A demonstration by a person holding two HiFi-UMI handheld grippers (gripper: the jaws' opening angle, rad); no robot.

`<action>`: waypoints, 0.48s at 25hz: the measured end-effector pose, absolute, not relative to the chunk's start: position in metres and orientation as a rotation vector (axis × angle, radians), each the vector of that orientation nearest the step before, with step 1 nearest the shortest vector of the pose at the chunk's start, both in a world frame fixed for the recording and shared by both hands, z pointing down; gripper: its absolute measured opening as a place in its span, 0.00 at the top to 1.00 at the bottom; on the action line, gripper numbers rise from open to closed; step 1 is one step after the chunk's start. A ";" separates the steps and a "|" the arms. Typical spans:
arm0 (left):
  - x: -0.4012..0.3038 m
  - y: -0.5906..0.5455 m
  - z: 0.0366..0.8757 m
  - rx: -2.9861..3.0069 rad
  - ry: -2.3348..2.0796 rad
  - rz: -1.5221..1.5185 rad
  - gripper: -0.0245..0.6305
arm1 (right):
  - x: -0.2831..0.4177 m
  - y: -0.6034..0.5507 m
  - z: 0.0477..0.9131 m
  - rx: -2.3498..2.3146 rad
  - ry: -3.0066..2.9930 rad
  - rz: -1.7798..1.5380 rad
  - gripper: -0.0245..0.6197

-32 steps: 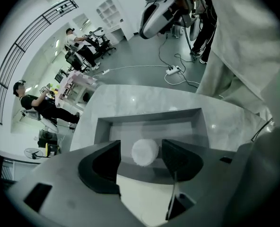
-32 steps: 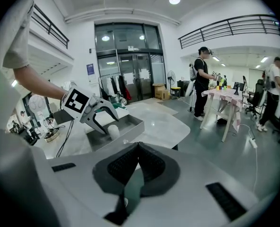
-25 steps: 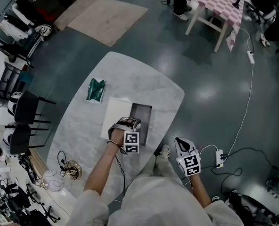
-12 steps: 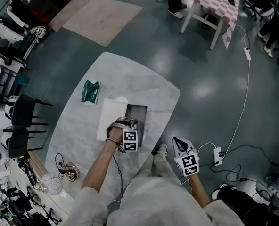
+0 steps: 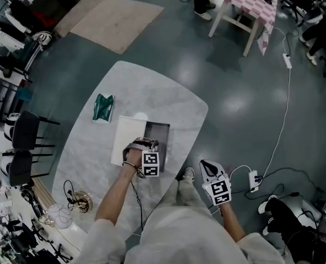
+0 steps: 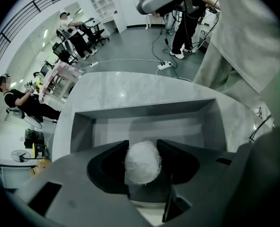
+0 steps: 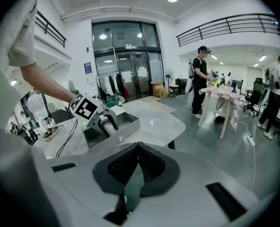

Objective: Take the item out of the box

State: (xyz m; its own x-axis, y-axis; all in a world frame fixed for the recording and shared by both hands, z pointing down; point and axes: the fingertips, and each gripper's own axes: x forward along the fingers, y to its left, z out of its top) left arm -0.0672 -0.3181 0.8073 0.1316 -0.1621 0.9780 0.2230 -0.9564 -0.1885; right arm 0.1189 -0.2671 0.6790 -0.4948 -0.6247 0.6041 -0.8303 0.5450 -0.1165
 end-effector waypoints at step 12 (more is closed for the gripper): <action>-0.069 -0.321 0.792 -2.117 0.045 -1.862 0.69 | 0.116 -0.260 0.675 1.171 -2.292 0.533 0.96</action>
State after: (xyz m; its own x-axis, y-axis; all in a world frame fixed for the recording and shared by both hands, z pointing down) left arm -0.0687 -0.3211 0.7916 0.1498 -0.2321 0.9611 0.1858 -0.9481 -0.2579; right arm 0.1163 -0.2604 0.6752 -0.4999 -0.6273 0.5971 -0.8265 0.5515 -0.1124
